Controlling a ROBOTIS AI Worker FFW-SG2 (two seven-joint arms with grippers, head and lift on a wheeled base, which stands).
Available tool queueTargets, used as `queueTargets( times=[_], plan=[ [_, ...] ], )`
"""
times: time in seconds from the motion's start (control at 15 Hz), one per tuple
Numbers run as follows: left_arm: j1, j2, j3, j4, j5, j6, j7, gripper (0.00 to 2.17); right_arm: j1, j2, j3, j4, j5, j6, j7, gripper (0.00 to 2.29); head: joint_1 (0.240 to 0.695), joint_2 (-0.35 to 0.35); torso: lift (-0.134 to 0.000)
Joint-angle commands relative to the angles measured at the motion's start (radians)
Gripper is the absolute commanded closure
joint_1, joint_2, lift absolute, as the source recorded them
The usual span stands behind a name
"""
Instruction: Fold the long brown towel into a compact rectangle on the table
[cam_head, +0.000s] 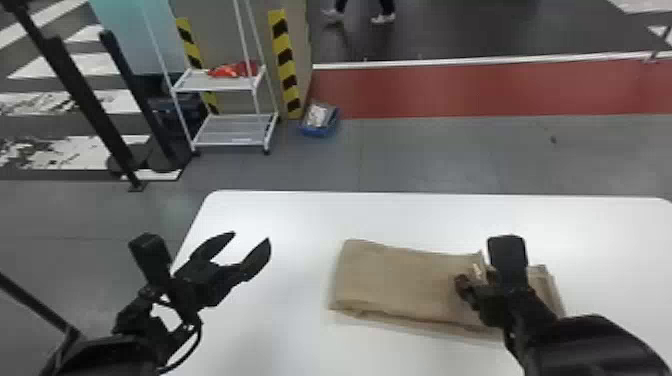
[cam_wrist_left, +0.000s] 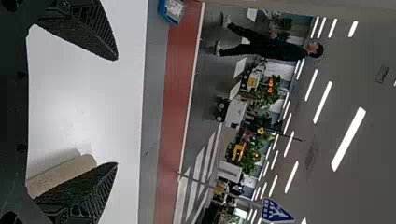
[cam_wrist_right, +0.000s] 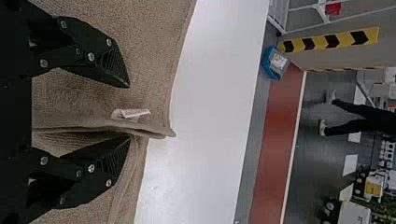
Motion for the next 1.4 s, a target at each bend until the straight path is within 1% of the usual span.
queueTargets(
  times=[0.0,0.27,0.73,0.87,0.93,1.07,1.13,1.33],
  plan=[
    [0.001,0.000,0.000,0.000,0.002,0.000,-0.002,0.08,-0.019,0.000,-0.003,0.033,0.000,-0.013,0.000,0.58,0.695,0.135,0.000],
    [0.001,0.002,0.003,0.000,0.003,0.000,-0.010,0.08,-0.040,-0.002,-0.006,0.074,0.002,-0.041,0.003,0.59,0.695,0.129,0.000],
    [0.001,0.000,0.003,0.000,0.003,0.000,-0.021,0.08,-0.057,0.000,-0.004,0.100,0.016,-0.041,0.006,0.59,0.695,0.126,0.000],
    [0.001,0.000,0.003,0.000,0.003,0.000,-0.022,0.08,-0.057,0.000,-0.004,0.105,0.016,-0.044,0.008,1.00,0.695,0.125,0.000],
    [0.001,0.000,0.003,0.000,0.003,0.000,-0.022,0.08,-0.057,0.000,-0.004,0.105,0.016,-0.044,0.008,1.01,0.695,0.124,0.000],
    [0.001,0.000,0.003,0.000,0.003,0.000,-0.021,0.08,-0.053,0.000,-0.006,0.105,0.016,-0.053,0.009,1.49,0.695,0.123,0.000],
    [0.001,0.000,0.005,0.000,0.003,0.000,-0.022,0.08,-0.042,0.000,-0.006,0.089,0.016,-0.078,0.009,1.54,0.695,0.123,0.000],
    [0.003,0.002,0.008,-0.005,0.005,0.000,-0.022,0.08,-0.011,-0.002,-0.004,0.046,0.016,-0.075,0.012,1.54,0.695,0.126,0.000]
  ],
)
